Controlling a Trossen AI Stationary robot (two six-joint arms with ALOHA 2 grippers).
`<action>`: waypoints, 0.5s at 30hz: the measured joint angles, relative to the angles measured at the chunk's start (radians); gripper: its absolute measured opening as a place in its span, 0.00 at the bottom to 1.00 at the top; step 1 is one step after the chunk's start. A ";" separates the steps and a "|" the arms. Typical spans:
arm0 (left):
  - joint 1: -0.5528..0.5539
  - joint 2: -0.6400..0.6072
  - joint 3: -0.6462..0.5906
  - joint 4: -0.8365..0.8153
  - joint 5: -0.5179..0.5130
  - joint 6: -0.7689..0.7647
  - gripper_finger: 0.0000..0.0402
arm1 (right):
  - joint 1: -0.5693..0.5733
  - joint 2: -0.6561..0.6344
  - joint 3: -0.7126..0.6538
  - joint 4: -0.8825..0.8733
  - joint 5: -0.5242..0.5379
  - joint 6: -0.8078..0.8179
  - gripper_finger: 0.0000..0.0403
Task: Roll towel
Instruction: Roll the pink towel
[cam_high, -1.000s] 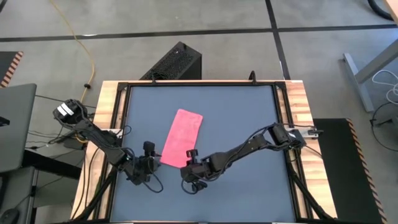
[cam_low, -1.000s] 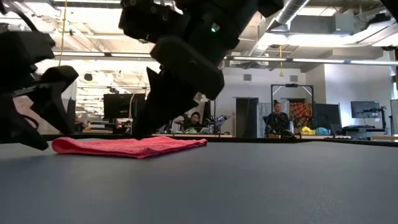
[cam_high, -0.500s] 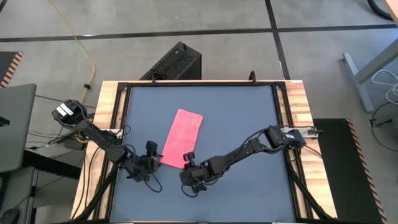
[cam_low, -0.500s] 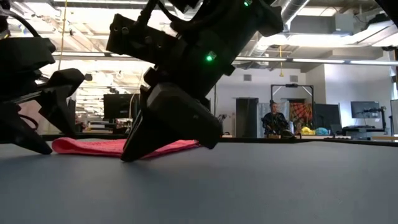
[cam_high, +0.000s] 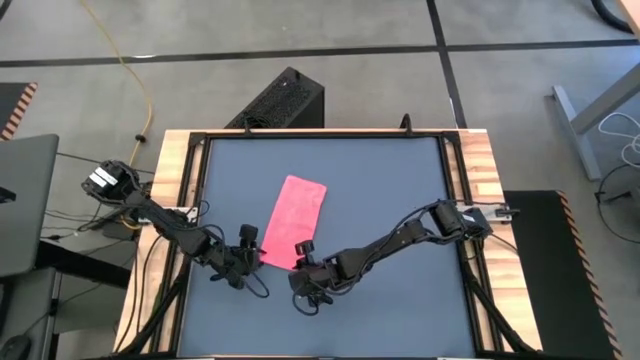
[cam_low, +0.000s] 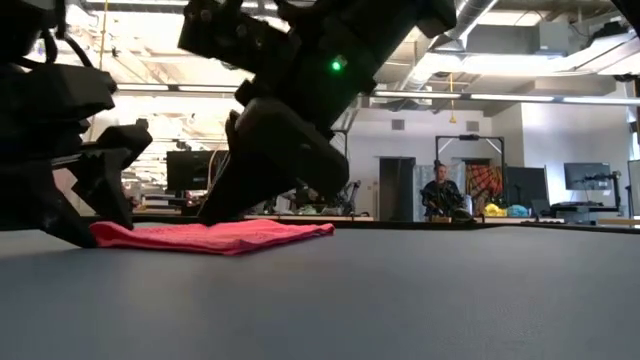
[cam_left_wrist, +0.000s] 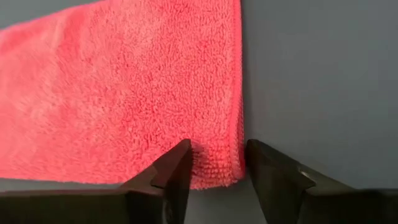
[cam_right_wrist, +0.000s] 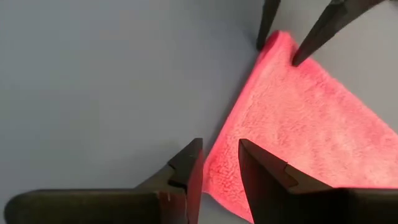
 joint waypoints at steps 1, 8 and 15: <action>0.005 0.000 0.000 0.000 0.007 -0.012 0.33 | -0.004 0.005 0.000 -0.003 -0.006 0.010 0.33; 0.013 0.000 0.000 -0.005 0.040 -0.055 0.15 | -0.051 0.016 0.000 -0.061 -0.071 0.083 0.41; 0.014 0.001 0.000 -0.017 0.044 -0.136 0.01 | -0.073 0.014 0.000 -0.096 -0.129 0.108 0.43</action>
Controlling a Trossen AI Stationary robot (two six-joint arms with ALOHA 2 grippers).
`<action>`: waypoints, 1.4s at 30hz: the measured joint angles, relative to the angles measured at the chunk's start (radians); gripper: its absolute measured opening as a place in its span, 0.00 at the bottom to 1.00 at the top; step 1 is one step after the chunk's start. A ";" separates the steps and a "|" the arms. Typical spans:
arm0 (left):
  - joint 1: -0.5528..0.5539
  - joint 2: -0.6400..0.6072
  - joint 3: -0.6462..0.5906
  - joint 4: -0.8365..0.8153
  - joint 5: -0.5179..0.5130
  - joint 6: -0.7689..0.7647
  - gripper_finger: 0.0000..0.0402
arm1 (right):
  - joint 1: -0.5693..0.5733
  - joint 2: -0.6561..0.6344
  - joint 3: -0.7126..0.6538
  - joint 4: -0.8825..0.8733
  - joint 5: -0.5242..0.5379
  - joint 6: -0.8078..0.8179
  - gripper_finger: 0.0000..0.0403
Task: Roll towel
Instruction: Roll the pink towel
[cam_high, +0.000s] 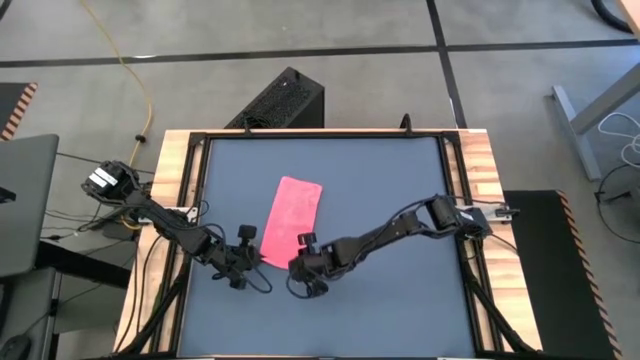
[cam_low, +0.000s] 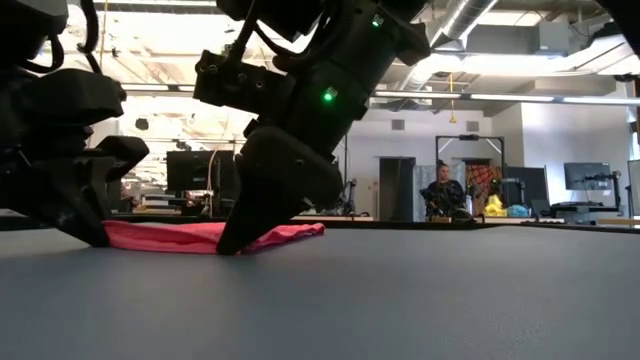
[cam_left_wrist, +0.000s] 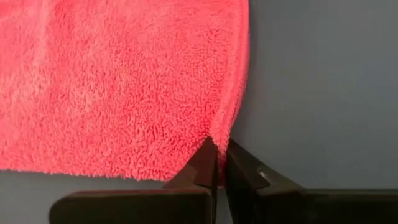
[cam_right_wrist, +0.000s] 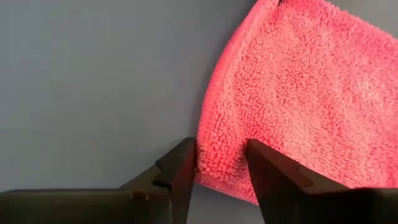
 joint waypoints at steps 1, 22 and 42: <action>0.000 0.000 0.000 0.000 0.003 -0.017 0.01 | 0.000 -0.001 -0.008 0.002 -0.004 0.009 0.41; -0.208 0.097 0.005 0.546 0.069 -0.296 0.00 | 0.071 -0.012 -0.029 -0.027 -0.277 0.316 0.06; -0.253 0.393 0.121 0.646 0.055 -0.406 0.00 | 0.191 -0.025 -0.030 -0.053 -0.309 0.759 0.06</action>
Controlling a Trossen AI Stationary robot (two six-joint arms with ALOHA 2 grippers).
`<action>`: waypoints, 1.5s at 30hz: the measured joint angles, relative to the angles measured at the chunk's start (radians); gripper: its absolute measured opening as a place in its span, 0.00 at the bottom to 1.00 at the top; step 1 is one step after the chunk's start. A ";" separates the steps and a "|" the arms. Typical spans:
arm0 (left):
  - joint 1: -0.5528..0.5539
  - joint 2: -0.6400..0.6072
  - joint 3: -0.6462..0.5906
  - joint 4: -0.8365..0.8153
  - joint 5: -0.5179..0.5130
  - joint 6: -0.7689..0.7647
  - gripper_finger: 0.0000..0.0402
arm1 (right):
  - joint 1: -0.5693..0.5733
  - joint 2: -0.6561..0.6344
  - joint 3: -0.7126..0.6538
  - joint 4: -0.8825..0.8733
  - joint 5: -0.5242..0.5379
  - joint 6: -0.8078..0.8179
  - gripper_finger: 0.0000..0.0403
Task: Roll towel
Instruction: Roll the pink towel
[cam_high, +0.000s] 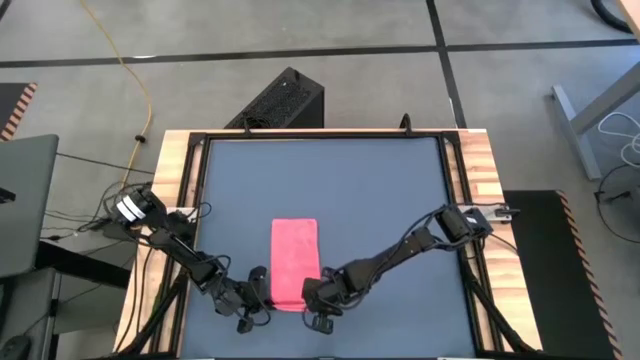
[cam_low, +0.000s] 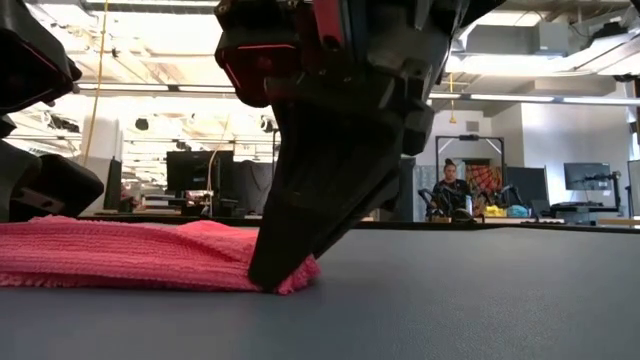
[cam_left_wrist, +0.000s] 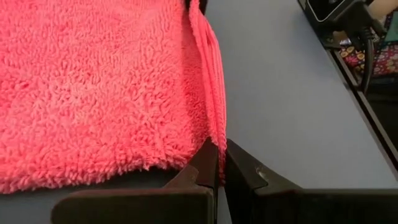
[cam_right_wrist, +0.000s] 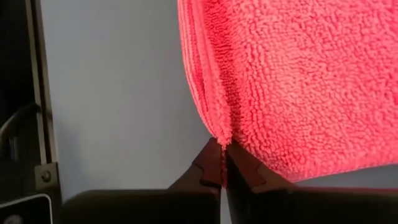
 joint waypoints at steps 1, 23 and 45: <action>0.000 0.000 0.000 -0.002 0.005 -0.005 0.00 | 0.002 0.000 0.000 0.000 0.009 0.011 0.07; 0.079 -0.010 0.002 0.050 0.208 -0.157 0.00 | 0.053 -0.129 -0.003 -0.046 0.194 -0.122 0.20; 0.094 -0.165 -0.002 -0.144 0.152 -0.155 0.00 | 0.161 -0.047 -0.002 0.136 0.552 -0.582 0.47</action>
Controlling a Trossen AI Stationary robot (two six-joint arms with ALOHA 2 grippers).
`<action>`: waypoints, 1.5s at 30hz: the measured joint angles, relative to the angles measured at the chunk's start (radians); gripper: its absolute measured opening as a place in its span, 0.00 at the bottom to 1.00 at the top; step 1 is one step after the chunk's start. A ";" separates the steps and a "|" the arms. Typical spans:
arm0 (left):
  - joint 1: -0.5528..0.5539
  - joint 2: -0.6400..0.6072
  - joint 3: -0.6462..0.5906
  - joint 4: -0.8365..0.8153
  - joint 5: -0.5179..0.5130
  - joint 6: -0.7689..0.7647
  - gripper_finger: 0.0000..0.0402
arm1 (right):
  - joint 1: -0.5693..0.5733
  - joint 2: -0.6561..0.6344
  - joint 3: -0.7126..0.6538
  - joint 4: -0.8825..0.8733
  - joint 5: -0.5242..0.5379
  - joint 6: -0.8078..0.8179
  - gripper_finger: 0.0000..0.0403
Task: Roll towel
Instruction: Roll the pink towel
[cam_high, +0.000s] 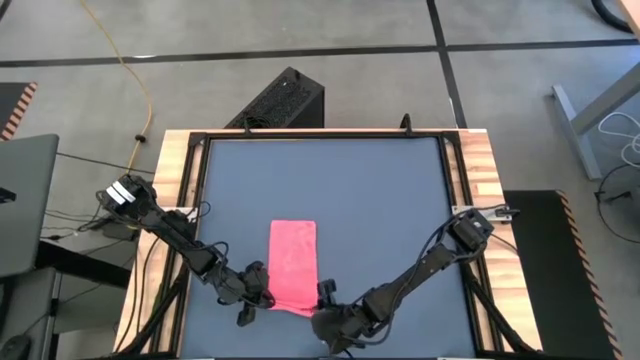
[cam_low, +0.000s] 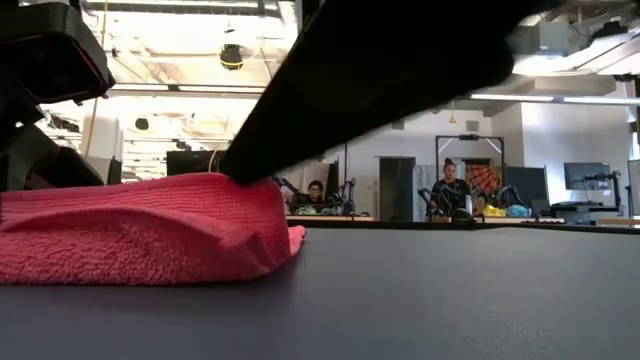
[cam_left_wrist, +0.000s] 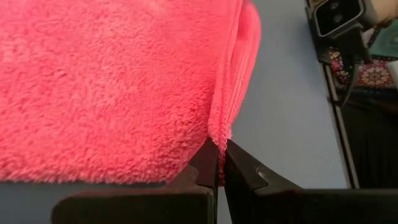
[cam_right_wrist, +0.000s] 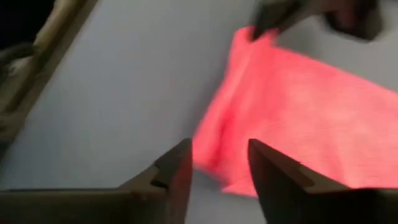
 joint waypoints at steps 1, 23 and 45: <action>0.000 0.000 0.000 -0.001 -0.001 0.000 0.00 | -0.004 -0.002 0.001 0.003 -0.003 0.000 0.51; 0.000 -0.001 0.001 -0.032 -0.024 0.008 0.00 | -0.010 0.090 0.003 -0.026 0.072 -0.068 0.70; 0.000 -0.001 0.001 -0.044 -0.036 0.016 0.00 | 0.005 0.107 0.001 0.045 0.167 -0.007 0.43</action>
